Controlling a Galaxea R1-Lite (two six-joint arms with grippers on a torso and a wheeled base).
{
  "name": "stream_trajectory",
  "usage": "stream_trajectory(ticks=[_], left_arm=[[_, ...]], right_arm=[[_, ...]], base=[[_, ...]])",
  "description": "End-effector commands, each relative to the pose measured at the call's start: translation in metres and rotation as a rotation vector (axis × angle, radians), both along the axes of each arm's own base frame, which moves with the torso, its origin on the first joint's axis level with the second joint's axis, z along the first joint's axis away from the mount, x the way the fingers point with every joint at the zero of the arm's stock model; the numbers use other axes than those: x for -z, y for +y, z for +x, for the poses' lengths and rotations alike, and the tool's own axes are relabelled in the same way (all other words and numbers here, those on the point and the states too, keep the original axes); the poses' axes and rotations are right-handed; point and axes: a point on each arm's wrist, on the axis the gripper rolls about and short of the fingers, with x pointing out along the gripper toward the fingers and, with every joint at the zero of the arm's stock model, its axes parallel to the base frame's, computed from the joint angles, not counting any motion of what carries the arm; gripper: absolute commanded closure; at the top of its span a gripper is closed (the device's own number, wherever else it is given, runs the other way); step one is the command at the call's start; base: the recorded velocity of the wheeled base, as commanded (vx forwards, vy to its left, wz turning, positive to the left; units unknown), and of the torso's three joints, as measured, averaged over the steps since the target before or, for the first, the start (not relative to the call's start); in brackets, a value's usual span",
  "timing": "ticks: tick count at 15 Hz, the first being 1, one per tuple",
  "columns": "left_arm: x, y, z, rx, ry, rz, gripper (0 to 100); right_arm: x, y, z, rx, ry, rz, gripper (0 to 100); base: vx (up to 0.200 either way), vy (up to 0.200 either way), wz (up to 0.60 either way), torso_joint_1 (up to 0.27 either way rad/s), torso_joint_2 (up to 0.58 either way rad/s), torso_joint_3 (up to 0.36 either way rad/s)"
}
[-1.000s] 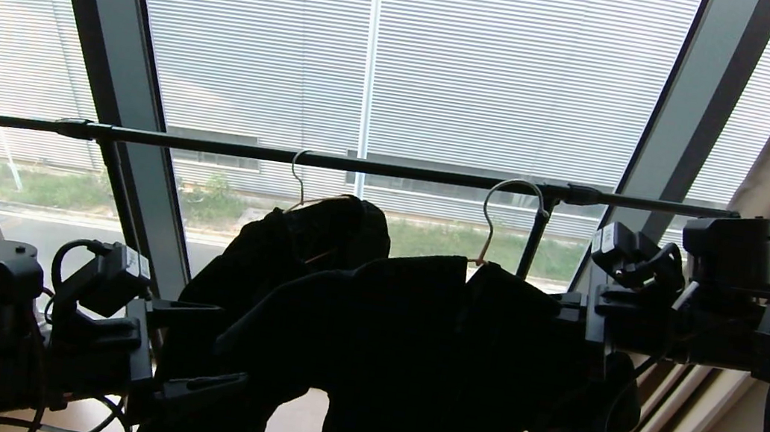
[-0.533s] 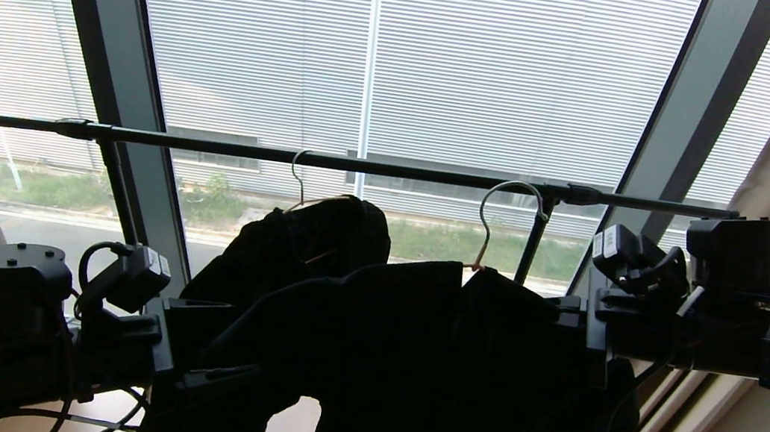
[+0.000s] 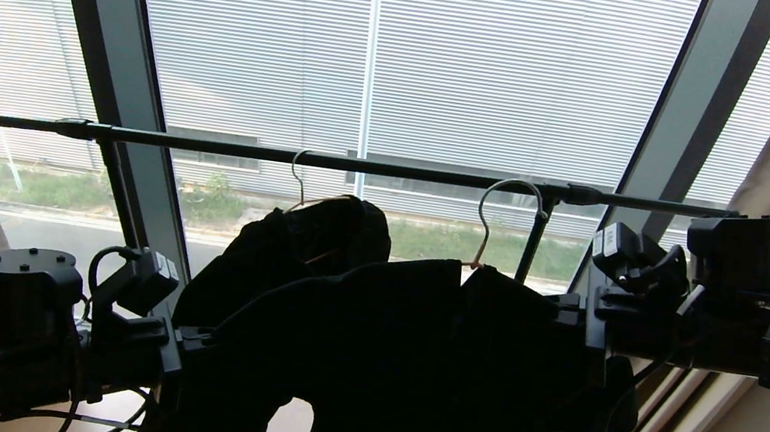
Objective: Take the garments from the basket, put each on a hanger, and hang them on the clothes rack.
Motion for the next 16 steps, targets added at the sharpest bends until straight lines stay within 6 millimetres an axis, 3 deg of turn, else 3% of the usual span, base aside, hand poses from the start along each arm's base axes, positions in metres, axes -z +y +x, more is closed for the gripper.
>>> stream_trajectory(ticks=[1, 7, 16], left_arm=[[0.002, 0.000, 0.000, -0.001, 0.009, 0.002, 100], [0.004, 0.003, -0.004, -0.007, 0.015, 0.008, 100], [0.006, 0.008, -0.006, -0.024, 0.009, 0.010, 100]], right_arm=[[0.003, 0.000, 0.001, 0.002, 0.004, -0.001, 100], [0.005, -0.018, 0.011, 0.063, -0.020, 0.002, 100], [0.004, -0.028, 0.015, 0.061, -0.059, 0.030, 100]], base=[[0.000, 0.000, 0.00, 0.000, 0.00, 0.000], [0.000, 0.000, 0.00, 0.000, 0.00, 0.000], [0.000, 0.000, 0.00, 0.000, 0.00, 0.000]])
